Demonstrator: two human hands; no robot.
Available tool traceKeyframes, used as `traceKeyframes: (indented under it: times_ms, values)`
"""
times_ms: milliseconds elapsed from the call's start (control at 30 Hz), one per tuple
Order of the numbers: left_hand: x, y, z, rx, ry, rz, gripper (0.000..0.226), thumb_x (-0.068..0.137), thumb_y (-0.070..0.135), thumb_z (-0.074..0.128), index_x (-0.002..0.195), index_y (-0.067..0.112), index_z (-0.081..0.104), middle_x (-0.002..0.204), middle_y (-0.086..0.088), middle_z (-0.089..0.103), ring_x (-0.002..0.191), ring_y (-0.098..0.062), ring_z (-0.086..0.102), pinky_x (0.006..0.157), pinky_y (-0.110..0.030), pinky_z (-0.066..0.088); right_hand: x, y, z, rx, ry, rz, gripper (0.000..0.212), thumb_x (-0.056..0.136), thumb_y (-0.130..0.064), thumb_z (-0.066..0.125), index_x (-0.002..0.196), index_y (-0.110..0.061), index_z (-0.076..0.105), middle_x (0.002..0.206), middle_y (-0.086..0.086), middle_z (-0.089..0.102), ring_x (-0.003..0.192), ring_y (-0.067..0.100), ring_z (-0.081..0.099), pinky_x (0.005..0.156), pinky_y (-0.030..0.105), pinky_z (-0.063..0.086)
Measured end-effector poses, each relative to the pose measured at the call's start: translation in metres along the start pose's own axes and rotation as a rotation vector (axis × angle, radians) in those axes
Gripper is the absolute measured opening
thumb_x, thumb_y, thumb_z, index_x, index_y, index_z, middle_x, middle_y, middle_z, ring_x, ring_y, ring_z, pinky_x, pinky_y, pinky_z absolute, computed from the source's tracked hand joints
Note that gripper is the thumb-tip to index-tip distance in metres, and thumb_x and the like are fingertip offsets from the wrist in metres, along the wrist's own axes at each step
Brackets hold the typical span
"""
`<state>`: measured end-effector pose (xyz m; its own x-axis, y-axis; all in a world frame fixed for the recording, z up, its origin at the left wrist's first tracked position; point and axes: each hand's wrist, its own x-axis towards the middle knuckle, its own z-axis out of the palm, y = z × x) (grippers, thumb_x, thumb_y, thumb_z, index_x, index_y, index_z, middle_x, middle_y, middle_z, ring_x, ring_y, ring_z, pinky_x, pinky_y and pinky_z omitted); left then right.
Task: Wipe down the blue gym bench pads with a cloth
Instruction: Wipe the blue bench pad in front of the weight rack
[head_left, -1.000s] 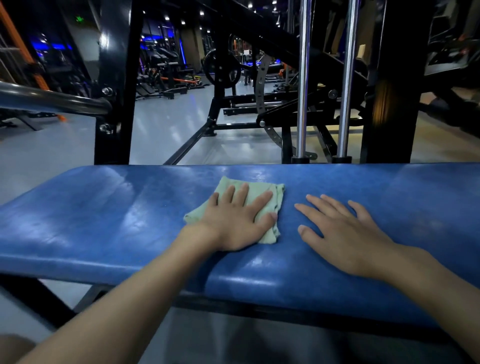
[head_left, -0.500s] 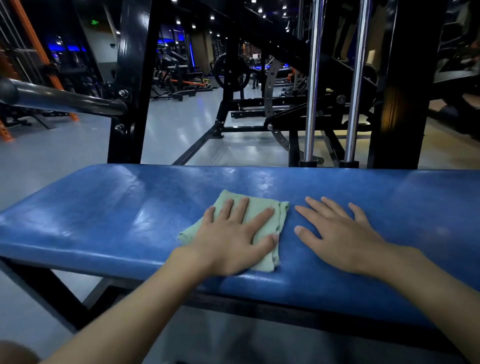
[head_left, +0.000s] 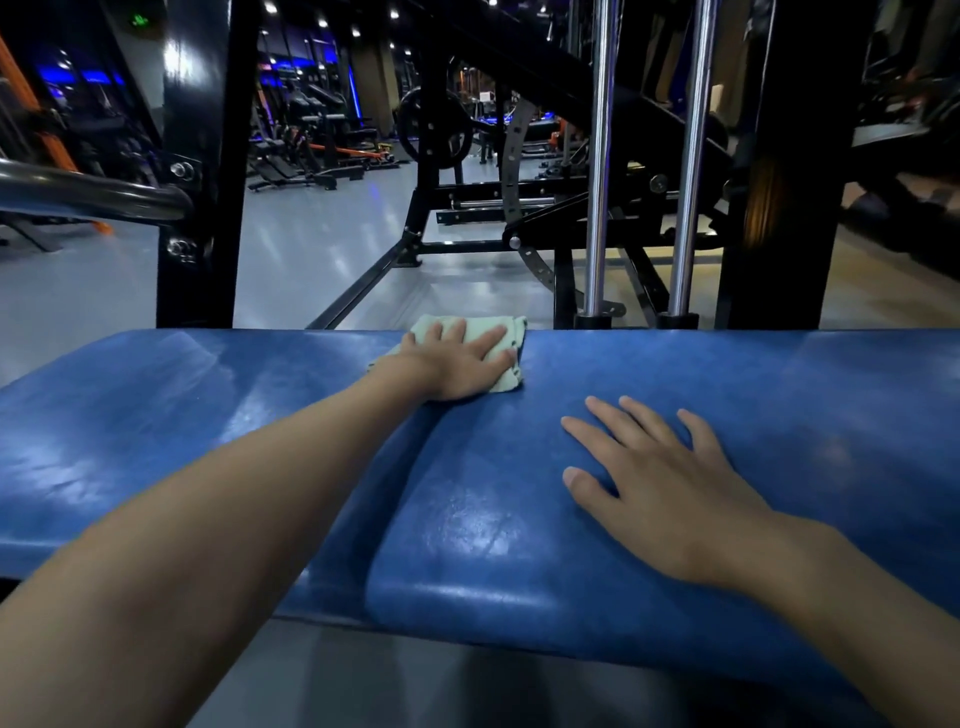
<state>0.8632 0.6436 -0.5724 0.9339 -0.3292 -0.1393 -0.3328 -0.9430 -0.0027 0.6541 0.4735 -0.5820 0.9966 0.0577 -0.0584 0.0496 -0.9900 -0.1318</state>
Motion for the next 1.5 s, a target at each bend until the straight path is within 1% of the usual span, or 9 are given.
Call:
traceKeyframes:
  times_ms: [267,400,467,600,767,967,1100,1267,1500]
  values:
    - [-0.131,0.006,0.028,0.041,0.063,0.119,0.062,0.092,0.073,0.009,0.150,0.056,-0.005,0.167,-0.002,-0.003,0.153,-0.026,-0.004,0.121,-0.053,0.002,-0.001,0.001,-0.002,0.026,-0.024,0.013,0.061,0.098,-0.060,0.015,0.155,-0.042,0.004,0.165,-0.014,-0.008,0.151,0.010,-0.012,0.119,0.053,-0.007]
    - [-0.207,0.007,0.038,0.070,0.102,0.132,0.075,0.073,0.076,-0.012,0.146,0.059,-0.015,0.167,0.001,-0.009,0.153,-0.023,-0.007,0.122,-0.049,0.000,0.000,-0.005,-0.009,0.025,0.008,0.006,0.059,0.100,-0.057,0.020,0.155,-0.037,0.014,0.166,-0.011,0.001,0.151,0.012,-0.008,0.119,0.055,-0.008]
    - [-0.220,0.006,0.041,0.061,0.118,0.123,0.076,0.071,0.076,-0.015,0.145,0.060,-0.017,0.167,0.002,-0.010,0.153,-0.022,-0.009,0.121,-0.048,0.000,0.002,-0.012,-0.012,0.068,0.065,-0.019,0.057,0.102,-0.054,0.020,0.155,-0.035,0.015,0.165,-0.011,0.004,0.151,0.011,-0.006,0.120,0.053,-0.006]
    - [-0.202,0.003,0.036,0.027,0.086,0.115,0.076,0.072,0.080,-0.009,0.145,0.062,-0.013,0.167,0.003,-0.008,0.153,-0.023,-0.008,0.121,-0.050,0.001,0.010,-0.022,-0.006,0.063,0.015,-0.041,0.060,0.102,-0.054,0.017,0.157,-0.035,0.005,0.166,-0.012,-0.003,0.151,0.011,-0.010,0.120,0.053,-0.007]
    - [-0.130,-0.012,0.025,0.022,0.065,0.078,0.058,0.094,0.073,0.013,0.148,0.060,-0.003,0.167,0.000,-0.001,0.153,-0.023,-0.004,0.120,-0.053,0.002,0.015,-0.023,0.001,0.025,-0.024,-0.028,0.059,0.101,-0.054,0.013,0.156,-0.037,0.002,0.165,-0.012,-0.009,0.151,0.011,-0.013,0.119,0.054,-0.008]
    - [-0.023,-0.023,0.002,-0.002,-0.025,-0.009,0.065,0.090,0.078,0.012,0.150,0.058,-0.003,0.167,0.000,-0.004,0.153,-0.028,-0.004,0.119,-0.055,-0.001,0.015,-0.022,0.002,0.020,-0.006,-0.032,0.059,0.100,-0.054,0.012,0.156,-0.038,0.002,0.165,-0.013,-0.010,0.150,0.010,-0.014,0.119,0.053,-0.008]
    - [0.006,-0.026,-0.003,-0.015,-0.048,-0.050,0.071,0.082,0.082,0.009,0.148,0.060,-0.003,0.168,0.000,-0.002,0.153,-0.028,-0.003,0.119,-0.056,-0.001,0.016,-0.020,0.003,0.024,0.003,-0.037,0.059,0.100,-0.055,0.013,0.156,-0.038,0.003,0.165,-0.013,-0.009,0.150,0.009,-0.014,0.119,0.052,-0.008]
    - [-0.032,-0.022,0.009,0.018,0.013,0.012,0.064,0.092,0.074,0.009,0.152,0.054,-0.002,0.167,-0.003,-0.001,0.153,-0.029,-0.001,0.120,-0.056,0.001,0.017,-0.020,0.002,0.041,-0.015,-0.025,0.060,0.099,-0.056,0.013,0.155,-0.040,0.003,0.165,-0.014,-0.009,0.150,0.009,-0.014,0.119,0.051,-0.009]
    - [-0.161,-0.020,0.030,0.020,0.046,0.088,0.062,0.089,0.075,0.005,0.148,0.059,-0.007,0.167,0.000,-0.007,0.153,-0.024,-0.007,0.121,-0.050,-0.001,0.014,-0.023,-0.004,0.044,-0.024,-0.019,0.060,0.101,-0.056,0.019,0.156,-0.037,0.011,0.165,-0.012,-0.002,0.151,0.010,-0.008,0.120,0.052,-0.006]
